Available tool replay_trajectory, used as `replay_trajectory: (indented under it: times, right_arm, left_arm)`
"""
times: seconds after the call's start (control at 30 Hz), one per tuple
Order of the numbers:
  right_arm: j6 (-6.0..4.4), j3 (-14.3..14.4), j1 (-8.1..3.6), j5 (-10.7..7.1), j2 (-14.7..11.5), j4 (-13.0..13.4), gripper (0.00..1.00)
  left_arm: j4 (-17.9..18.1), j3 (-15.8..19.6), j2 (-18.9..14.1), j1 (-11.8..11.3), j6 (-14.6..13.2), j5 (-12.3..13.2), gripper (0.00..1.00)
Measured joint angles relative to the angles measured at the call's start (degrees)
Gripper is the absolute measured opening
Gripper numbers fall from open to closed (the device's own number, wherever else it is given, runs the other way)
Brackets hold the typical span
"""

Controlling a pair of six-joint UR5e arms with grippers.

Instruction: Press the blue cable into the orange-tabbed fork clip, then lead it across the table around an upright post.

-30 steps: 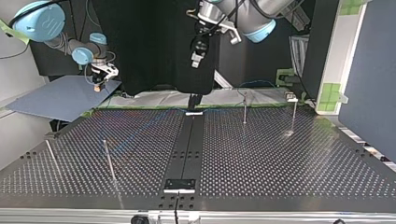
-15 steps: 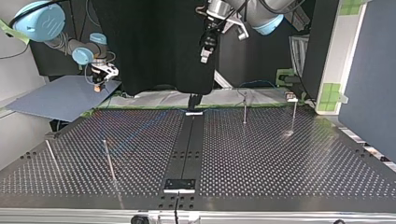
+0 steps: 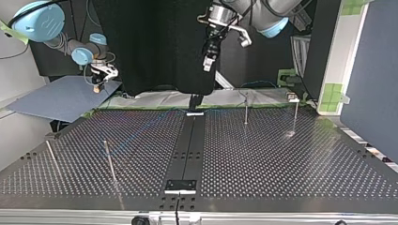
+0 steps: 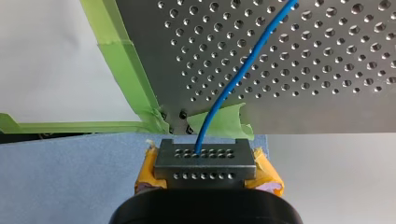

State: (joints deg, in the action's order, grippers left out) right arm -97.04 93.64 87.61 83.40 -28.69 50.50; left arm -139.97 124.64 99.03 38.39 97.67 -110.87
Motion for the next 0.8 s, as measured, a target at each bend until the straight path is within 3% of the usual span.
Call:
replay_trajectory:
  times: [0.43,0.63,0.8]
  right_arm:
    - [0.09,-0.9,-0.02,-1.01,0.0,0.5,0.00]
    - [0.15,-1.4,0.06,-1.38,0.0,0.5,0.00]
    - [0.18,-1.8,0.35,-1.54,0.0,0.5,0.00]
  left_arm:
    - [7.3,0.6,6.1,-1.4,-1.1,-0.1,1.00]
    - [10.2,2.9,7.5,-2.6,0.9,0.0,1.00]
    - [12.8,5.6,7.6,-4.8,-0.3,0.8,1.00]
